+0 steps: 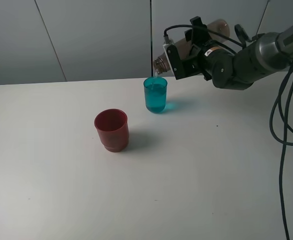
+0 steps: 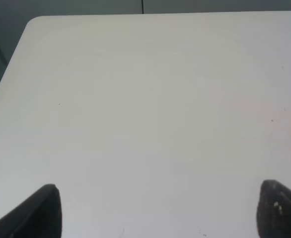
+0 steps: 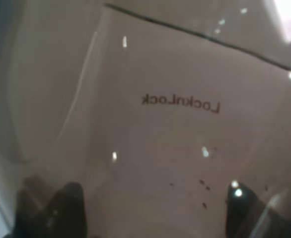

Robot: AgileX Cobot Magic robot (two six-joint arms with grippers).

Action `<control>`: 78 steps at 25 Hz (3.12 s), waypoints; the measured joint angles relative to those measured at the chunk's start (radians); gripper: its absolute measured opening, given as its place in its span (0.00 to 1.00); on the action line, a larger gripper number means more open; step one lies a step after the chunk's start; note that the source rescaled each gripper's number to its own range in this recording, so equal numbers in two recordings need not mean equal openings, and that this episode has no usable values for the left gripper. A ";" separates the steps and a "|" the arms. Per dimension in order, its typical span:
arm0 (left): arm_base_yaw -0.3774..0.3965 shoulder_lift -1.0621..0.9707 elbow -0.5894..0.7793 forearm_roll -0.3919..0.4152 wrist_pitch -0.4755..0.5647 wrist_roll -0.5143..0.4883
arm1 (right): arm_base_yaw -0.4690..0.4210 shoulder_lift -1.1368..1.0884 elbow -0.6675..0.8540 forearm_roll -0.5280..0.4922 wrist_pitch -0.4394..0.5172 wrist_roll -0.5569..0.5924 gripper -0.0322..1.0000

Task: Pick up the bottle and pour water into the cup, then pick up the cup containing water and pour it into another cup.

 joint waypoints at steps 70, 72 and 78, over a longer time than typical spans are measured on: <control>0.000 0.000 0.000 0.000 0.000 -0.002 | -0.353 -0.046 0.229 -0.538 -0.010 2.129 0.04; 0.000 0.000 0.000 0.000 0.000 -0.002 | -0.374 -0.036 0.229 -0.541 -0.053 2.131 0.04; 0.000 0.000 0.000 0.000 0.000 -0.004 | -0.388 0.043 0.229 -0.541 -0.200 2.133 0.04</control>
